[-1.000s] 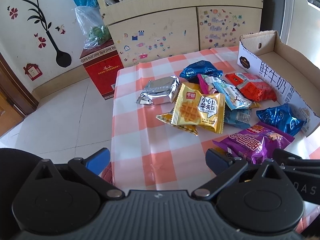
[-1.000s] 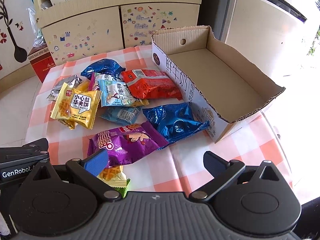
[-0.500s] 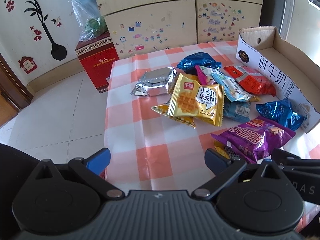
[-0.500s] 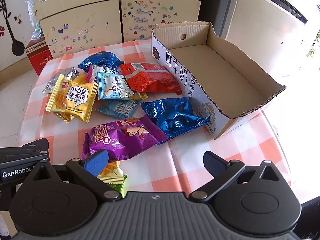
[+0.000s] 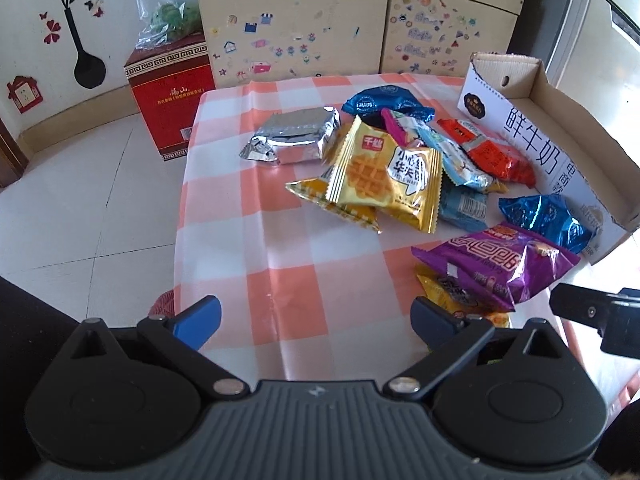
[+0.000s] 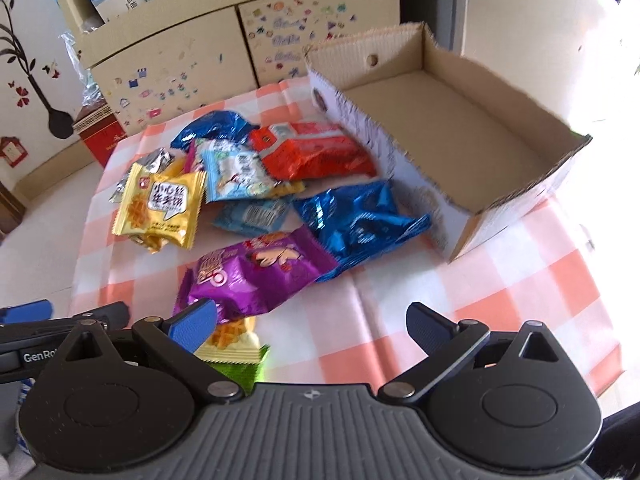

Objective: Organize snacks
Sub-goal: 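Grasp the yellow waffle pack with the left tool while the right tool grasps the purple bag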

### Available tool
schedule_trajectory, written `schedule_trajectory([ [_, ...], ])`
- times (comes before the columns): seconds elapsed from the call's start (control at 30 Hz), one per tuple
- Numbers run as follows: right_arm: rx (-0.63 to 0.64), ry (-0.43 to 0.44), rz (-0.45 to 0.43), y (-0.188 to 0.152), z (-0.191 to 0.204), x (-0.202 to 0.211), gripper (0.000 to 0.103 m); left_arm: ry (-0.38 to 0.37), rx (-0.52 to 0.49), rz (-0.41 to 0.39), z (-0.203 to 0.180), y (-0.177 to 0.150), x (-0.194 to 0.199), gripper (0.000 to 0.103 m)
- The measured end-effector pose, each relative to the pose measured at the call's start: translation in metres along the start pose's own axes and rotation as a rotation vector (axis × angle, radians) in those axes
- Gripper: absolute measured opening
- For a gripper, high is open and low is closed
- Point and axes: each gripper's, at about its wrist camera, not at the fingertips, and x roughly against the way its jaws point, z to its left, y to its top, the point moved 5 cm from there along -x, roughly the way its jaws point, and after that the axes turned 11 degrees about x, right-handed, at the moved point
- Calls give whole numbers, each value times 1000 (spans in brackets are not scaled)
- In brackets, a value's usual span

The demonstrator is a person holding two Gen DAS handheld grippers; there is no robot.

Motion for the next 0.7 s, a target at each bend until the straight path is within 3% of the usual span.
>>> schedule_trajectory([
  [0.37, -24, 82, -73, 15, 5, -7, 100, -26, 14, 21, 6, -7, -6, 100],
  [0.5, -53, 58, -33, 18, 1, -22, 100, -32, 1, 20, 3, -9, -6, 100],
  [0.7, -188, 134, 23, 17, -7, -43, 100, -33, -1, 26, 3, -12, -7, 100],
])
